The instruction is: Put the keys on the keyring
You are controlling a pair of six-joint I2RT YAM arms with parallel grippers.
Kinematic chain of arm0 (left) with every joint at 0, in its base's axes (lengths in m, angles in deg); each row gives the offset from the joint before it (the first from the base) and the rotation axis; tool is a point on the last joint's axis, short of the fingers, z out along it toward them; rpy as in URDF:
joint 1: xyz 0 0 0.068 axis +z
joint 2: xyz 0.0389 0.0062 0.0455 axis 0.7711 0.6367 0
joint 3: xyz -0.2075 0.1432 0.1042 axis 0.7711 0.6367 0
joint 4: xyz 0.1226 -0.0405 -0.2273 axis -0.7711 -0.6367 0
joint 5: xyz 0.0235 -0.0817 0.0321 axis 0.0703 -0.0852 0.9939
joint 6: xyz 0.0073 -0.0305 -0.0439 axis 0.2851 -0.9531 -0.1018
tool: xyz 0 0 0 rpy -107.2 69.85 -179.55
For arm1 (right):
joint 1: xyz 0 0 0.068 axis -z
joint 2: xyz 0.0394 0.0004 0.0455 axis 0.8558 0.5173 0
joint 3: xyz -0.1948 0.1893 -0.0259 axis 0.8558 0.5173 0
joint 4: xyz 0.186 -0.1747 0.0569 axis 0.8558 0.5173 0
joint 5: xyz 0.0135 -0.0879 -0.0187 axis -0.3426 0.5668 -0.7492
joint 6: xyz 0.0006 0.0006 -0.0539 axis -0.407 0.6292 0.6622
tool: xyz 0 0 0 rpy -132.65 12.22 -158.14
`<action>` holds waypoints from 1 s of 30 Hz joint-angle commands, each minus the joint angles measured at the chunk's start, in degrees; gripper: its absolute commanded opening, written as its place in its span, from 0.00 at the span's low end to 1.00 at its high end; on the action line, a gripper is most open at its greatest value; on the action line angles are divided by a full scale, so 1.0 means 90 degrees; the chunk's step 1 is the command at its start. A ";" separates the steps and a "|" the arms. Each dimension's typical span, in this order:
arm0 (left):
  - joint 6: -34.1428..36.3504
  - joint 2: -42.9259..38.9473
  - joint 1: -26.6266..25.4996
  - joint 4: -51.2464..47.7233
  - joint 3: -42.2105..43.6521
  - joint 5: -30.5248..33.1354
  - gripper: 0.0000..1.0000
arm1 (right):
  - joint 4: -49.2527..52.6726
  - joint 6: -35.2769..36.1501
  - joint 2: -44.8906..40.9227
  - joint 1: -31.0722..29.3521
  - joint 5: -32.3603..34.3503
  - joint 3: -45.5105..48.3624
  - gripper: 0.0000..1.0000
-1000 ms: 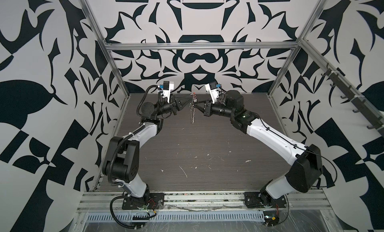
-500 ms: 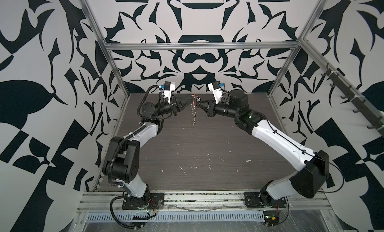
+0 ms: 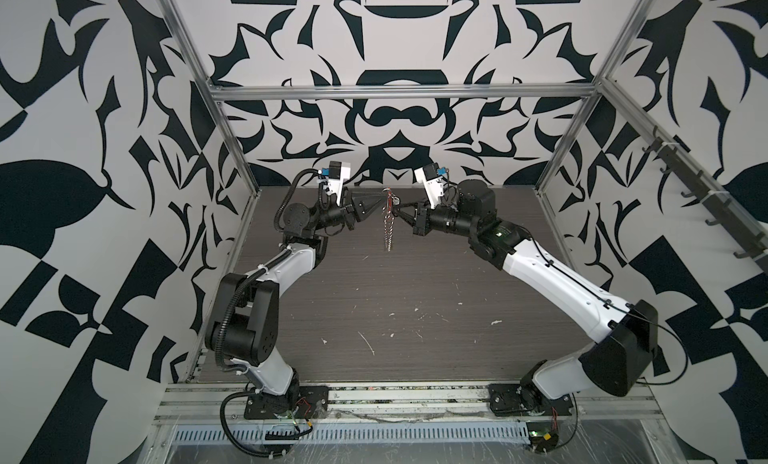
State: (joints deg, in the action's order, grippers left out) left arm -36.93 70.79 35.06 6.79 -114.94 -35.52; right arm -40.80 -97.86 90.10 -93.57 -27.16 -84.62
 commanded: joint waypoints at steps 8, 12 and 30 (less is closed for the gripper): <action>0.0033 -0.0081 0.0003 0.0292 -0.0115 0.0026 0.00 | -0.0022 0.0227 -0.0236 0.0027 0.0240 0.0186 0.00; 0.0153 -0.0155 0.0036 0.0163 0.0012 0.0020 0.00 | -0.0050 0.0229 -0.0233 0.0054 0.0230 0.0229 0.00; 0.0324 -0.0149 0.0095 -0.0055 0.0070 -0.0036 0.00 | 0.0071 0.0266 -0.0480 0.0306 0.0197 0.0355 0.00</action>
State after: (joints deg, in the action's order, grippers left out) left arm -34.15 70.79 34.73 3.41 -114.26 -37.44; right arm -40.08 -95.39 87.35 -92.19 -26.59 -81.70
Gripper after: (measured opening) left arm 0.042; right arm 0.054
